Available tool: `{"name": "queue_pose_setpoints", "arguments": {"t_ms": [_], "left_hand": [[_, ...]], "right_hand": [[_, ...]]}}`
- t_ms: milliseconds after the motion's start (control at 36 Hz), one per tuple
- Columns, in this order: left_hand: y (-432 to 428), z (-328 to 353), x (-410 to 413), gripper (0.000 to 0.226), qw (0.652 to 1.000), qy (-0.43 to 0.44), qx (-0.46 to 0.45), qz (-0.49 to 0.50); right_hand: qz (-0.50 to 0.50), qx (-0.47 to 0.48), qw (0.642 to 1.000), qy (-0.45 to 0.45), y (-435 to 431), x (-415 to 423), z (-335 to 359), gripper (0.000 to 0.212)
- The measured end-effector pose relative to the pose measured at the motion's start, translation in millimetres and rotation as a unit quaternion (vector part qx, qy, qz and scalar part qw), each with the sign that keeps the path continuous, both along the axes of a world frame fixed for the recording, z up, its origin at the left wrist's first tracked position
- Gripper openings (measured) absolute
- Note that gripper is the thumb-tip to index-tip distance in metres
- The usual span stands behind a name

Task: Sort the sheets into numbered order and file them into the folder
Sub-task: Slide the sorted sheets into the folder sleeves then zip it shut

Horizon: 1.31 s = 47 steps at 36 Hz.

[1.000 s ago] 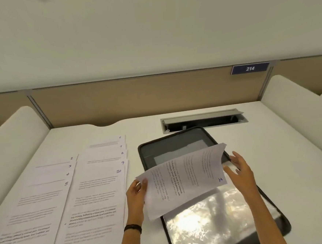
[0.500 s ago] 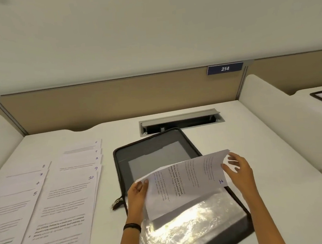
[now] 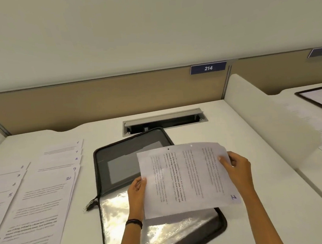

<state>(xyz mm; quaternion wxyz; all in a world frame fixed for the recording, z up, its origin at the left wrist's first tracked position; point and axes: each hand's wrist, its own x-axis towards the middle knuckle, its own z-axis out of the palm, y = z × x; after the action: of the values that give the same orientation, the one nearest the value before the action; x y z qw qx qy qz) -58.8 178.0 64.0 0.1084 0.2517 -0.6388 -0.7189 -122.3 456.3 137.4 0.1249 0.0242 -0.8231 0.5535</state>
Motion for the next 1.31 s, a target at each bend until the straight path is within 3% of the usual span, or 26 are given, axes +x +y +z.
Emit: {"name": "queue_pose_setpoints", "arguments": {"t_ms": [222, 417, 556, 694, 778, 861, 1083, 1194, 1306], "left_hand": [[55, -15, -12, 0.02, 0.998, 0.022, -0.058, -0.015], [86, -28, -27, 0.028, 0.981, 0.043, -0.175, -0.072], [100, -62, -42, 0.039, 0.928, -0.012, -0.351, -0.126], [110, -77, -47, 0.094, 0.857, -0.076, -0.48, -0.172], [110, -81, -50, 0.087, 0.82, -0.111, -0.53, -0.184], [106, -93, -52, 0.07, 0.807, -0.12, -0.551, -0.176], [103, -98, -51, 0.069, 0.848, -0.047, -0.508, -0.146], [104, -89, -48, 0.092, 0.862, -0.049, -0.485, -0.139], [106, -83, -48, 0.045, 0.903, -0.033, -0.414, -0.11]], "right_hand": [[-0.031, -0.024, 0.998, 0.054, 28, -5, 13, 0.008], [-0.072, -0.011, 0.993, 0.093, 46, -10, 12, 0.013], [-0.122, -0.01, 0.986, 0.116, 58, -14, 12, 0.017], [-0.161, -0.034, 0.978, 0.126, 68, -18, 11, 0.021], [-0.173, -0.046, 0.975, 0.128, 72, -19, 12, 0.02], [-0.179, -0.038, 0.974, 0.136, 76, -19, 13, 0.018], [-0.189, -0.02, 0.972, 0.136, 84, -22, 12, 0.019], [-0.19, -0.028, 0.972, 0.132, 86, -22, 11, 0.019], [-0.202, -0.038, 0.97, 0.128, 87, -25, 8, 0.022]]}}
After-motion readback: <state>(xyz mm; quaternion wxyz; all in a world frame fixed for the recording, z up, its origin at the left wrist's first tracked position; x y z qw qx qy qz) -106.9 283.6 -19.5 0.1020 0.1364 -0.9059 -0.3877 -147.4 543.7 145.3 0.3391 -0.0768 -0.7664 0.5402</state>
